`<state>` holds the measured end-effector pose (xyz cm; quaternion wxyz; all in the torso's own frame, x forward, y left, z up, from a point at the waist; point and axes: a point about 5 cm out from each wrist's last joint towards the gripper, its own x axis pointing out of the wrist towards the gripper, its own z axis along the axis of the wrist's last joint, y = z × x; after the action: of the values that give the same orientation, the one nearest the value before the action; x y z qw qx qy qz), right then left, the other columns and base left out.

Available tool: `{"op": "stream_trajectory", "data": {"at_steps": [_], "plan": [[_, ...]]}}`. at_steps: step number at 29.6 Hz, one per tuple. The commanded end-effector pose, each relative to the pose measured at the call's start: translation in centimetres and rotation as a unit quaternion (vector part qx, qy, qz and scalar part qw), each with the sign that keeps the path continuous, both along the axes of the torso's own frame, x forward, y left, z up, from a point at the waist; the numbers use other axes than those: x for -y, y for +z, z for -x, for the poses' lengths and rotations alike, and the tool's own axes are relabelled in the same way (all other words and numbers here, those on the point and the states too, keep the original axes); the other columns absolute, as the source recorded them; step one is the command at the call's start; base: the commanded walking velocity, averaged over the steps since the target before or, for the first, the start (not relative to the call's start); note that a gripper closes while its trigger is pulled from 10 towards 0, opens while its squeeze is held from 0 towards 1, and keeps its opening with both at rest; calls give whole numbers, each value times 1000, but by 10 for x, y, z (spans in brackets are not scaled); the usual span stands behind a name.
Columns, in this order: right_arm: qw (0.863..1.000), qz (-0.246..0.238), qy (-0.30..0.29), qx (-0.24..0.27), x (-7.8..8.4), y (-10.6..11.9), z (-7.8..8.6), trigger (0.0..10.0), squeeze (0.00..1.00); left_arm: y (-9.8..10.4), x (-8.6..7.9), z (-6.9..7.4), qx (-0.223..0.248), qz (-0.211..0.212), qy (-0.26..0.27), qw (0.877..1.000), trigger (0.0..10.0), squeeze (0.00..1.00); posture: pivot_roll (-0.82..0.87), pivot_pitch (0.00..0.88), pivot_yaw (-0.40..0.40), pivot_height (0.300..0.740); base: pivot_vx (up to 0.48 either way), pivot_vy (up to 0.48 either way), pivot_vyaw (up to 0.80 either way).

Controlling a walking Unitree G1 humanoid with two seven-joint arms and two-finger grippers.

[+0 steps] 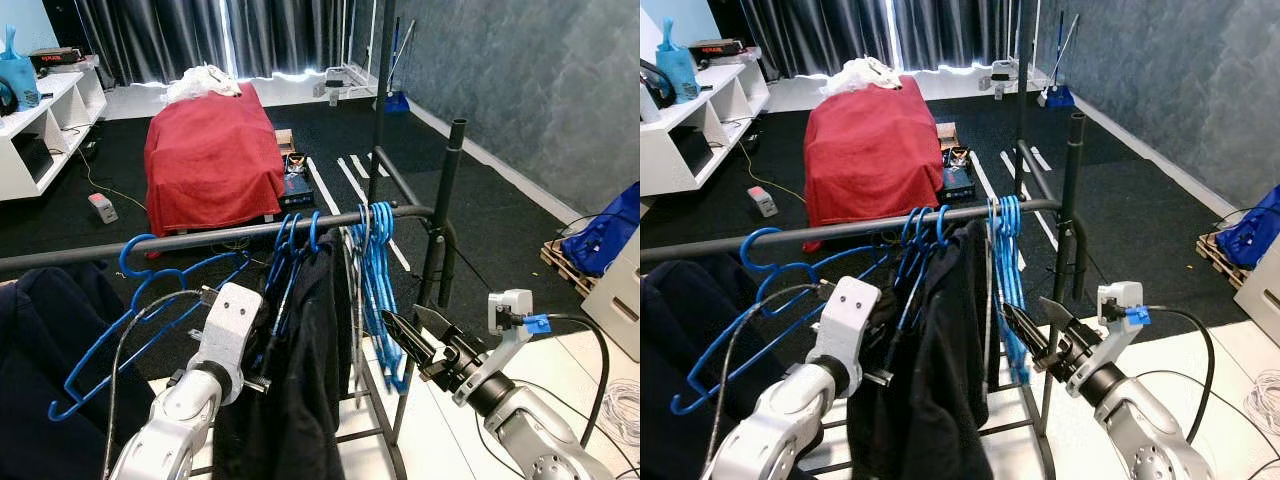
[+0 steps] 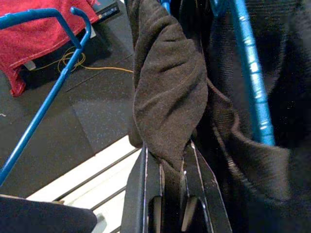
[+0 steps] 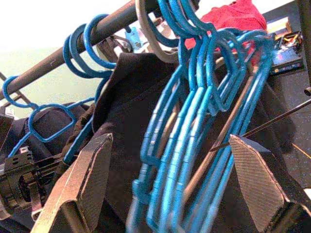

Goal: Hang hanger

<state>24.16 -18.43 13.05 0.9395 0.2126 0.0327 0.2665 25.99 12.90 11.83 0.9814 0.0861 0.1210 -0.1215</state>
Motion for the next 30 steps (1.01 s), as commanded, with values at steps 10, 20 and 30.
{"op": "stream_trajectory", "data": {"at_steps": [10, 20, 30], "plan": [[1000, -7, 4, 5, -3, 2, 0, 10000, 0, 69, -77, -28, 159, 56, 113, 979, 0, 0, -75, 0, 25, 740, 0, 0, 0], [1000, -9, 6, 4, -2, 2, 1, 10000, 0, 44, -124, 11, 139, 107, 135, 975, 0, 0, -69, 2, 26, 740, 0, 0, 0], [1000, -13, 10, 2, -1, 2, 0, 10000, 0, 30, -104, 51, 80, 165, -44, 982, 196, 0, -47, 3, 18, 740, 0, 0, 0]]}}
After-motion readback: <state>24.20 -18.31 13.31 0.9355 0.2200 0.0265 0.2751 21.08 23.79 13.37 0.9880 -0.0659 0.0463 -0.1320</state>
